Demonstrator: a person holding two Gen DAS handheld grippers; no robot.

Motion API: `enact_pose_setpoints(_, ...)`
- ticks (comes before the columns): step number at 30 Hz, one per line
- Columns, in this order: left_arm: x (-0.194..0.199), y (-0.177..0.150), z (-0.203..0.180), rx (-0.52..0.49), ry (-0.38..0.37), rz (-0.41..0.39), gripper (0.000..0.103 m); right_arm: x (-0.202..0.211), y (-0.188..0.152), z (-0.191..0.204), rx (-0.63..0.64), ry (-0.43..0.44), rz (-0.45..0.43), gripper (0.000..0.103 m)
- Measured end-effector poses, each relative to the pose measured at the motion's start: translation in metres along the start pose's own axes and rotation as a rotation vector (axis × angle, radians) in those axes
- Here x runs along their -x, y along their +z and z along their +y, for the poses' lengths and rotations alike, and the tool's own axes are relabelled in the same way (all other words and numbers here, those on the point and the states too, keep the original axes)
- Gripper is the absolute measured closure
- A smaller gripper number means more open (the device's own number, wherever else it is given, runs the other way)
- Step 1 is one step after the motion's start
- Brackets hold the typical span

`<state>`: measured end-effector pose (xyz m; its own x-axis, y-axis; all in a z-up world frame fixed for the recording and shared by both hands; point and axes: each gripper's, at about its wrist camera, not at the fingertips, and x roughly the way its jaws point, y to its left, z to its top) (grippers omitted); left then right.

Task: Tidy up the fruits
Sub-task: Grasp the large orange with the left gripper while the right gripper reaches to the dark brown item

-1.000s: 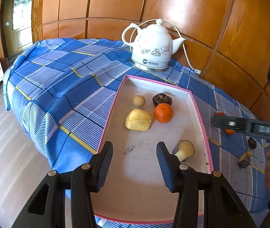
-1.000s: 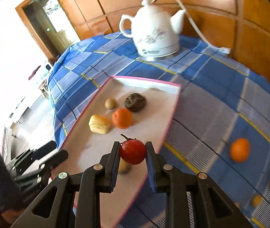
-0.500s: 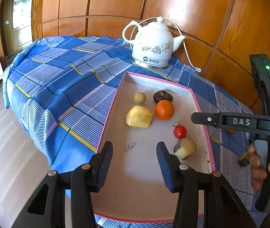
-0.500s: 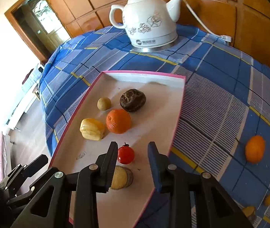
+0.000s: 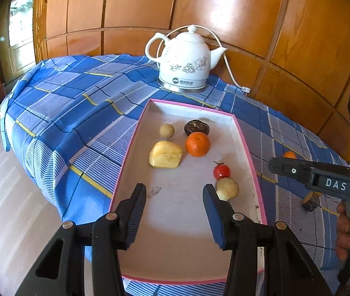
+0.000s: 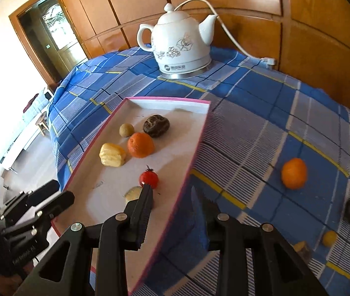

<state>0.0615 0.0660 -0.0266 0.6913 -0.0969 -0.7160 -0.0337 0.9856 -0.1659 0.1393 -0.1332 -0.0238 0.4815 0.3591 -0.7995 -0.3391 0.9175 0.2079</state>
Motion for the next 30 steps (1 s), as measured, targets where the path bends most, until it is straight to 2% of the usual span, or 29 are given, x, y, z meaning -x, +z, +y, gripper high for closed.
enact_pose_setpoints(17,0.002,-0.007,-0.025,-0.07,-0.015,0.015,0.054,0.044,-0.022,-0.036,0.013,-0.098,-0.054,0.07)
enact_pose_setpoints(30,-0.001,-0.008,-0.042,-0.12,-0.029,0.027,0.054,0.083,-0.025,-0.093,-0.023,-0.222,-0.091,0.07)
